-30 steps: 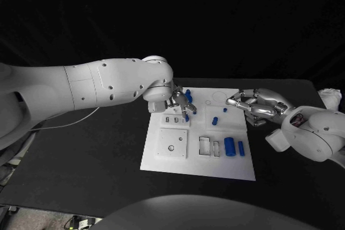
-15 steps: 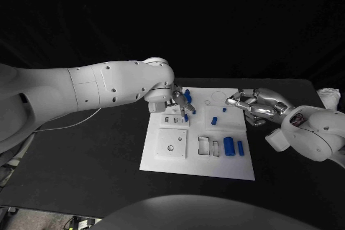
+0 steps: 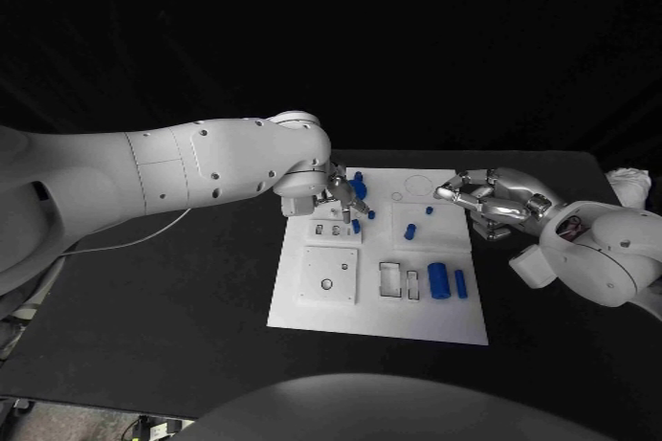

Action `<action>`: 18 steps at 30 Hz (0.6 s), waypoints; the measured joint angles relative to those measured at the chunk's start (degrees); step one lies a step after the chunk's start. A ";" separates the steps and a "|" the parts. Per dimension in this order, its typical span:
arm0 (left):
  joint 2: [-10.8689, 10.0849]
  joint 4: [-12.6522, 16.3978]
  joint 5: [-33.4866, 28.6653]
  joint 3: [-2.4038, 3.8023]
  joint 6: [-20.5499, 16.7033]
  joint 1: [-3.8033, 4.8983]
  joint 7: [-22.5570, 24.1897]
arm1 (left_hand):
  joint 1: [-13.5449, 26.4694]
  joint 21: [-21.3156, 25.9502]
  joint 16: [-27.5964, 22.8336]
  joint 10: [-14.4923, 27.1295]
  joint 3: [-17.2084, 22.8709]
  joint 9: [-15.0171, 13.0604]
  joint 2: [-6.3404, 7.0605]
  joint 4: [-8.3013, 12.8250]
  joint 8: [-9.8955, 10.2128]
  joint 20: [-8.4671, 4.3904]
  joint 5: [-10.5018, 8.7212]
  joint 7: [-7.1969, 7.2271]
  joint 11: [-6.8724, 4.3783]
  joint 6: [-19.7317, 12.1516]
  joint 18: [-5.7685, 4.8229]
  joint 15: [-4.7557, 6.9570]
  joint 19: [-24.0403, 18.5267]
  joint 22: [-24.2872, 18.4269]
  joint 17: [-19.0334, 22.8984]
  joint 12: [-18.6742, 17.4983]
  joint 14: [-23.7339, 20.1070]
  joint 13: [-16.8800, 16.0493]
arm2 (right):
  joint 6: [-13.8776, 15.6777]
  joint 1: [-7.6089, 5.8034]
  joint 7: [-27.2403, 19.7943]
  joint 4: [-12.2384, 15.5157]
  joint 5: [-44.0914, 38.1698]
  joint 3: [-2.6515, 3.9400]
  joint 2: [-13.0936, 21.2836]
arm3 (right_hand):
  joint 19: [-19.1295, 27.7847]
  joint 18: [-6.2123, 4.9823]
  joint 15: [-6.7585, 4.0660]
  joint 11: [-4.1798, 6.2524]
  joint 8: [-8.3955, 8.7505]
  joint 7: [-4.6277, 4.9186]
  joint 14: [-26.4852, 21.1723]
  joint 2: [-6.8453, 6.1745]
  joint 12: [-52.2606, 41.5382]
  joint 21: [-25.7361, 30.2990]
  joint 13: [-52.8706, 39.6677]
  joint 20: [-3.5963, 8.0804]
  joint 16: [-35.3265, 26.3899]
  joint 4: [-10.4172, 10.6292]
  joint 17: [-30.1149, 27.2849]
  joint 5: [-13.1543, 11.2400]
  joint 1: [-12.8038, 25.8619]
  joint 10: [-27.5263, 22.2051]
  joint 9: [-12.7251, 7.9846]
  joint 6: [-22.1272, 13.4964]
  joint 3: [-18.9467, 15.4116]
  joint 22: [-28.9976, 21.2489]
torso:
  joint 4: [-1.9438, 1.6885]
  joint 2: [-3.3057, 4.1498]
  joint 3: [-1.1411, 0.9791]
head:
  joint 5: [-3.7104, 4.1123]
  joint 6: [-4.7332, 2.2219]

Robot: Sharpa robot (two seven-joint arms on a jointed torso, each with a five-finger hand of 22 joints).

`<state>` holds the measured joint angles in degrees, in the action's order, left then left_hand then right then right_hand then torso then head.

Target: Assemble the parts on the task board

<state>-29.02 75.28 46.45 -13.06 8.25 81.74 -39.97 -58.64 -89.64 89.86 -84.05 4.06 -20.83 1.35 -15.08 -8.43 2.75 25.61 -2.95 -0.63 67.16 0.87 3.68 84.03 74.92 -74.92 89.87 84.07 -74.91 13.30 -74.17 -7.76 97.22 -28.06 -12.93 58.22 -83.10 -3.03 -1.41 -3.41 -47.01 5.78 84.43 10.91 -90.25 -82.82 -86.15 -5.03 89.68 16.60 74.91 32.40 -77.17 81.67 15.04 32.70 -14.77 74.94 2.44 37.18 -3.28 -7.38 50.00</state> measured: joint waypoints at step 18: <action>0.76 -1.42 0.13 -0.01 -0.01 -1.17 -0.01 | 0.00 0.78 0.00 0.00 0.23 -0.28 0.00 -0.24 0.01 0.00 0.00 0.01 0.00 -0.01 -0.01 0.00 0.00 -0.01 0.01 0.00 0.00 0.00 | -0.11 0.00 0.28 -0.25 0.04 0.00 -0.07 | 0.00 0.00 0.01 0.00 0.00 0.00 0.00 0.00 0.04 0.29 -0.01 0.00 0.00 0.00 -0.01 0.21 0.00 -0.01 0.00 0.00 0.00 -0.01 | 0.03 0.04 -0.01 | -0.18 0.00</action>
<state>-28.26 73.87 46.58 -13.07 8.24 80.58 -39.98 -58.64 -88.86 89.86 -84.05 4.30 -21.11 1.35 -15.32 -8.42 2.75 25.61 -2.94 -0.63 67.15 0.87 3.69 84.03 74.91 -74.91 89.87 84.07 -74.91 13.20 -74.17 -7.48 96.97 -28.03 -12.94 58.15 -83.10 -3.03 -1.40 -3.41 -47.01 5.78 84.44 10.91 -90.20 -82.53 -86.15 -5.03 89.68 16.60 74.90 32.61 -77.17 81.67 15.03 32.70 -14.77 74.93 2.48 37.23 -3.29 -7.56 50.00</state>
